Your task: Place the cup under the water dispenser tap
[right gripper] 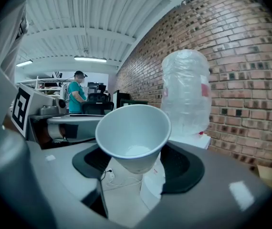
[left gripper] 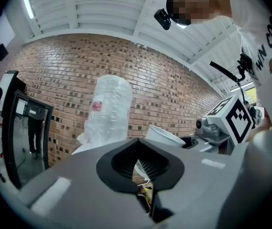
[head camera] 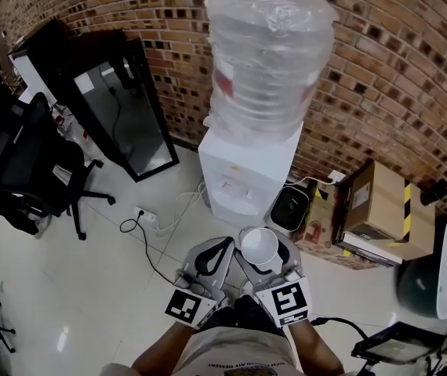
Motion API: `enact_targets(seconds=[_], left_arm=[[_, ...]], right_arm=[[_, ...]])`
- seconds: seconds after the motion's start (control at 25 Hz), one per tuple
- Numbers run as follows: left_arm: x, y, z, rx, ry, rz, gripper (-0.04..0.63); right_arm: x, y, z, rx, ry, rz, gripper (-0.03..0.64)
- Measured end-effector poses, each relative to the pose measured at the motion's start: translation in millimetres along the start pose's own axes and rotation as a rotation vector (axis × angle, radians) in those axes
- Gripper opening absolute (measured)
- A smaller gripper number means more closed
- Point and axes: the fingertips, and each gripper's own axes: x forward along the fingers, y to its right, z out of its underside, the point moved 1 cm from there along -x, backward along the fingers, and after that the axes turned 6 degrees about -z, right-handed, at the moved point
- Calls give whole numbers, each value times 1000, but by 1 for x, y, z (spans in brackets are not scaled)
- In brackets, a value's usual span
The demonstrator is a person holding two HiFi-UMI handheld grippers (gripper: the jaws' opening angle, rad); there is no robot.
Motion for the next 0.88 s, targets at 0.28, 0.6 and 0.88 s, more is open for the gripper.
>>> enact_targets(seconds=[0.28, 0.6, 0.88], left_arm=[[27, -6, 30, -10, -19, -11, -8], [40, -23, 77, -35, -66, -9, -8], [51, -40, 139, -63, -102, -6, -8]], right_arm=[[27, 30, 27, 23, -14, 12, 325], [60, 42, 74, 30, -64, 25, 325], [100, 58, 138, 58, -98, 60, 325]])
